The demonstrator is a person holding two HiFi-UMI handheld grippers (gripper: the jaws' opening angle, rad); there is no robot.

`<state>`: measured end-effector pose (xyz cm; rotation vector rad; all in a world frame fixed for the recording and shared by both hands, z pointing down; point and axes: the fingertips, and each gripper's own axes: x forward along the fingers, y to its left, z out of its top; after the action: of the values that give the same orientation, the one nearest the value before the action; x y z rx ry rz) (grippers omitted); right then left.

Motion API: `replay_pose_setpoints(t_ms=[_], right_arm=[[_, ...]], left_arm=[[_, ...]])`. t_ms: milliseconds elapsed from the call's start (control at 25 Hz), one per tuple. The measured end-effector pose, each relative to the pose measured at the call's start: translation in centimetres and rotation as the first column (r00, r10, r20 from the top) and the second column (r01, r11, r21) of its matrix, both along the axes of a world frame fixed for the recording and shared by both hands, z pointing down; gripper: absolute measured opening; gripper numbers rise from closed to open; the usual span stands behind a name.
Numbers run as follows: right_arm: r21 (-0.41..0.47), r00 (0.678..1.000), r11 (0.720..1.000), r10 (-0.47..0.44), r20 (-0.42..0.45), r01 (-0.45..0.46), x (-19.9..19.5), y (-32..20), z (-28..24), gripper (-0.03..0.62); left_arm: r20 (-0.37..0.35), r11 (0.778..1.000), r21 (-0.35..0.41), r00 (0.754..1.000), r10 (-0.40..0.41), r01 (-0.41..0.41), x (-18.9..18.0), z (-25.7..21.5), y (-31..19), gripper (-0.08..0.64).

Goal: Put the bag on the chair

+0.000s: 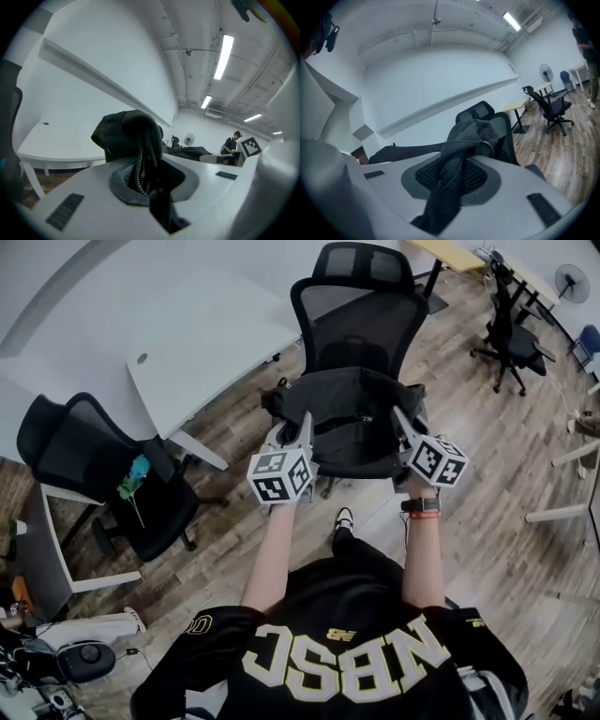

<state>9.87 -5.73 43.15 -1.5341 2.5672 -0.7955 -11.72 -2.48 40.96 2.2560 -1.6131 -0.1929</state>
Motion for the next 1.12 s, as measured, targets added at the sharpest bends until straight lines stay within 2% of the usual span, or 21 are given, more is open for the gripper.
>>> replay_pose_setpoints(t_ms=[200,520,720,920,1120], right_arm=[[-0.008,1.000,1.000,-0.011,0.009,0.011,0.3,-4.9,-0.1,0.095],[-0.049,0.999,0.998,-0.031,0.025,0.032,1.0,-10.2,1.8,0.097],[-0.047,1.000,0.999,-0.027,0.015,0.027,2.0,-13.8,1.3,0.098],[-0.044,0.999,0.998,-0.032,0.035,0.033,3.5,-15.6,1.9,0.098],[-0.084,0.999,0.996,-0.034,0.039,0.038,3.5,-16.6,4.0,0.099]], left_arm=[[0.006,1.000,-0.004,1.000,-0.004,0.004,0.6,-0.2,-4.2,0.042],[0.004,0.999,-0.041,1.000,-0.013,0.013,1.5,1.0,-9.6,0.043],[0.005,0.998,-0.056,1.000,-0.016,0.016,2.4,1.3,-13.4,0.043],[0.010,0.998,-0.050,0.999,-0.033,0.033,3.8,1.6,-15.2,0.043],[0.022,0.996,-0.091,1.000,-0.021,0.023,4.1,2.8,-16.4,0.043]])
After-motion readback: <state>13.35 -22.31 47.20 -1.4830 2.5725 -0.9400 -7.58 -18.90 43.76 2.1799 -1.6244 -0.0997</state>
